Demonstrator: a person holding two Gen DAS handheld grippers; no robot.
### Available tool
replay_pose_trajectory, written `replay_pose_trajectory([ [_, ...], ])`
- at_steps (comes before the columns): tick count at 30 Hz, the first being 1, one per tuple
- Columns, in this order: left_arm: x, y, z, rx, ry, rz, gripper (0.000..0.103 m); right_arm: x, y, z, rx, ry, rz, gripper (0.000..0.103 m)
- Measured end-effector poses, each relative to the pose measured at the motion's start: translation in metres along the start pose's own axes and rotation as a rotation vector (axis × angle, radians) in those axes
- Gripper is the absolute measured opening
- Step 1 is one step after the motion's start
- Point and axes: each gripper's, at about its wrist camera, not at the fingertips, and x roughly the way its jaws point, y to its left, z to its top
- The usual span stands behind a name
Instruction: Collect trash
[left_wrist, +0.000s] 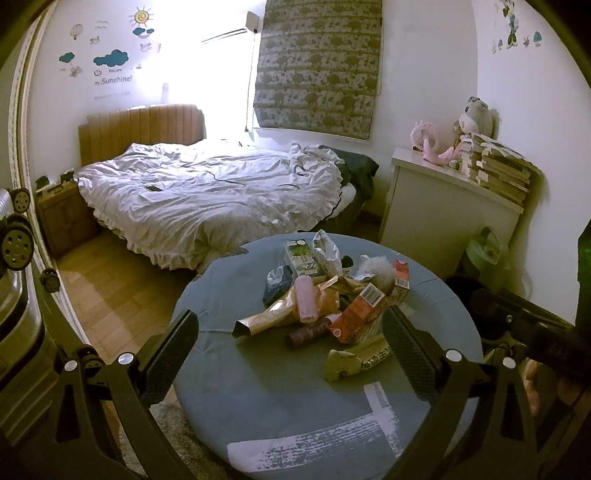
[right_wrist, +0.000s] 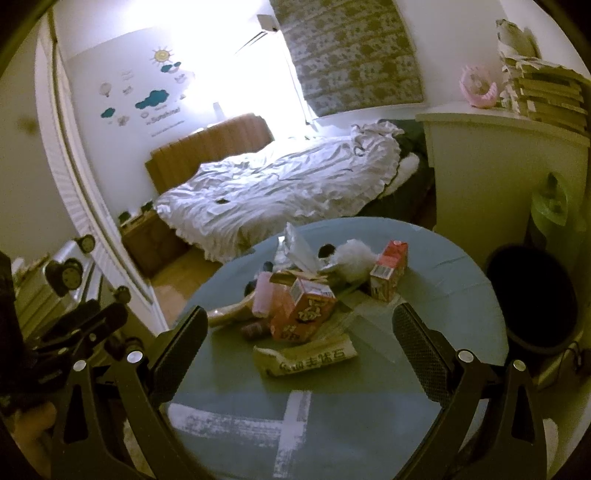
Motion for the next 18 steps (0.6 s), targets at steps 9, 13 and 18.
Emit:
replay_pose_trajectory([
  [9, 0.005, 0.002, -0.005, -0.003, 0.007, -0.001, 0.098, 0.001, 0.000, 0.000, 0.001, 0.005, -0.001, 0.099],
  [13, 0.009, 0.006, -0.009, -0.010, 0.016, -0.002, 0.098, 0.006, -0.001, 0.000, 0.004, 0.013, -0.003, 0.099],
  [18, 0.015, 0.012, -0.004, -0.022, 0.031, -0.005, 0.098, 0.013, -0.001, 0.001, 0.005, 0.024, -0.005, 0.099],
])
